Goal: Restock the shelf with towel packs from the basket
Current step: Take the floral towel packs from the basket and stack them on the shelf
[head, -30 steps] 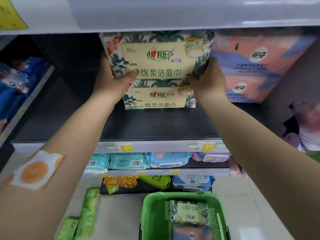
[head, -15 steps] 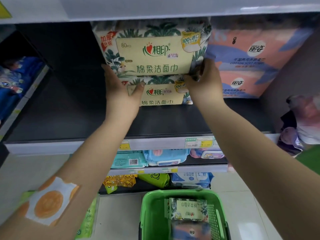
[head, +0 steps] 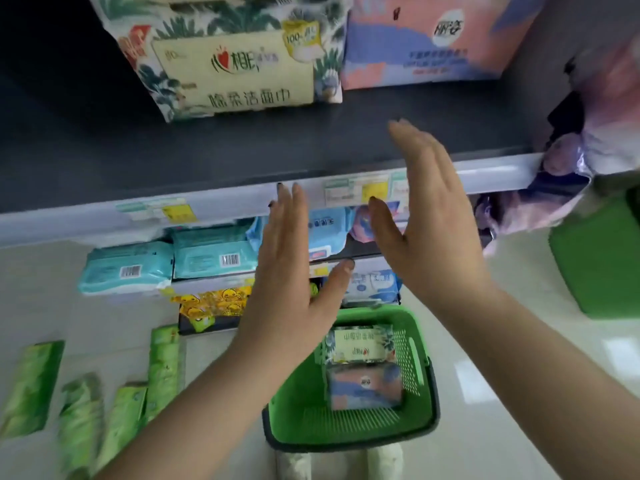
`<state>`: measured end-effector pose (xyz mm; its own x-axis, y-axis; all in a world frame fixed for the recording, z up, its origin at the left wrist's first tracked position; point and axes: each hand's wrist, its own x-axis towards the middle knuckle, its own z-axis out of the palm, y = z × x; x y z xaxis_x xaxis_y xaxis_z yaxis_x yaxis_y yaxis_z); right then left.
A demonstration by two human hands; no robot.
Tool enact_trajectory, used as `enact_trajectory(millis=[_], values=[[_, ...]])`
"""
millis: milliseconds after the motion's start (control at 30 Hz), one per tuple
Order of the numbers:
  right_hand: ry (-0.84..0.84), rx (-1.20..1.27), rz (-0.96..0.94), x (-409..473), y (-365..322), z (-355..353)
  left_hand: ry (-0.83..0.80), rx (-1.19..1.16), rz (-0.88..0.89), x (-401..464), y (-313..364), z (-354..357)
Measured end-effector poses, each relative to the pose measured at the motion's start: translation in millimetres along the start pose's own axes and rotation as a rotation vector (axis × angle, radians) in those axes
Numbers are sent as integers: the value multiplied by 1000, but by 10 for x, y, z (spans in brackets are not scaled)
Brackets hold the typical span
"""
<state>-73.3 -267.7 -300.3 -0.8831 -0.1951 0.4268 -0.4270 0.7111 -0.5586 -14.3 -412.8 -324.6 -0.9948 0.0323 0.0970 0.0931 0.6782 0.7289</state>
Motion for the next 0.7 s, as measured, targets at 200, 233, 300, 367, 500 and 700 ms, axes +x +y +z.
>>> enact_trajectory(millis=[200, 233, 300, 367, 500, 700], values=[[-93, -38, 139, -1026, 576, -41, -185, -26, -219, -480, -486, 311], [-124, -40, 189, -1204, 687, 12, -219, -18, -259, -556, -584, 407], [-204, -63, 297, -1553, 898, 149, -288, 15, -326, -699, -778, 622], [-297, -92, 406, -1877, 1091, 321, -356, 37, -377, -832, -959, 872], [-507, -131, 620, -2356, 1360, 669, -473, 7, -529, -1094, -1240, 1427], [-700, -144, 750, -2836, 1708, 1099, -583, -20, -774, -1345, -1664, 2154]])
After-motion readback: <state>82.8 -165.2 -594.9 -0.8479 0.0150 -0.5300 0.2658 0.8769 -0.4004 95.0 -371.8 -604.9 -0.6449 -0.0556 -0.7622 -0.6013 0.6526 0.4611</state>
